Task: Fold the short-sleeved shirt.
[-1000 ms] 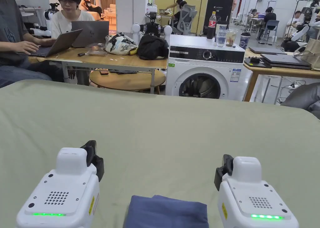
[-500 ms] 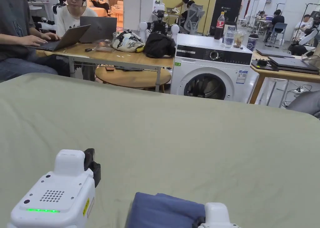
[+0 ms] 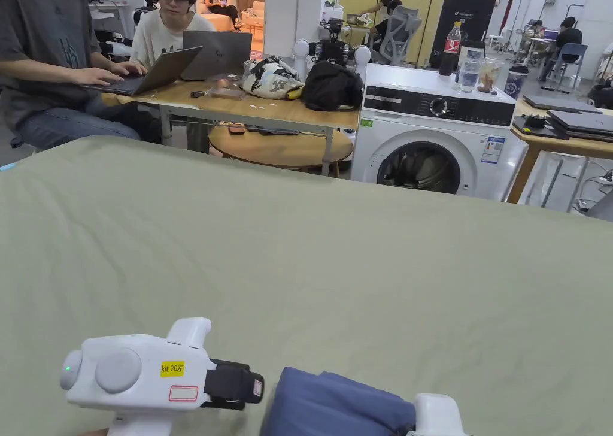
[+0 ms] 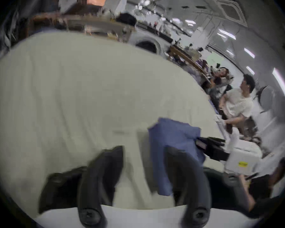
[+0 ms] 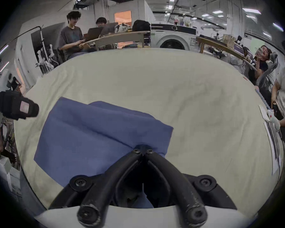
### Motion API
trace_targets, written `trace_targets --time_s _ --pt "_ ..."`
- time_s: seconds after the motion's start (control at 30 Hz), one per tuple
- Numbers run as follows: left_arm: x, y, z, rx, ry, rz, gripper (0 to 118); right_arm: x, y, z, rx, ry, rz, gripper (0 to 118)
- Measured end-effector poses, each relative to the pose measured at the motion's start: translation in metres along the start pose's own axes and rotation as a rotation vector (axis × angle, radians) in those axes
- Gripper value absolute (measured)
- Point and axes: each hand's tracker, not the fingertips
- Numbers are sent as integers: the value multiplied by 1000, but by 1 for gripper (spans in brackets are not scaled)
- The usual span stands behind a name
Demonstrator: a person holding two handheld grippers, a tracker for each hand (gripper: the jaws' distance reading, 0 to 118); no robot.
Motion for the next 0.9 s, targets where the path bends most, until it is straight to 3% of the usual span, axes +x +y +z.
trace_targets --time_s 0.17,0.4,0.57,0.6,0.63,0.67,0.9 --pt "-45 6 -32 -92 -181 169 62 3 0 1 -3 12 -17 0" --pt "-78 2 -88 -194 -492 273 62 4 0 2 1 17 -29 0" --pt "-41 -20 -91 -151 -515 269 62 5 -1 2 9 19 -39 0" --pt "-40 -22 -91 -136 -513 268 57 5 -2 2 11 20 -42 0" --pt "-39 -26 -90 -116 -497 276 35 6 -3 2 14 21 -45 0" --pt "-35 -28 -89 -99 -426 278 27 5 -3 2 17 20 -47 0" --pt "-54 -21 -91 -104 -418 317 23 0 -7 4 45 8 -33 0"
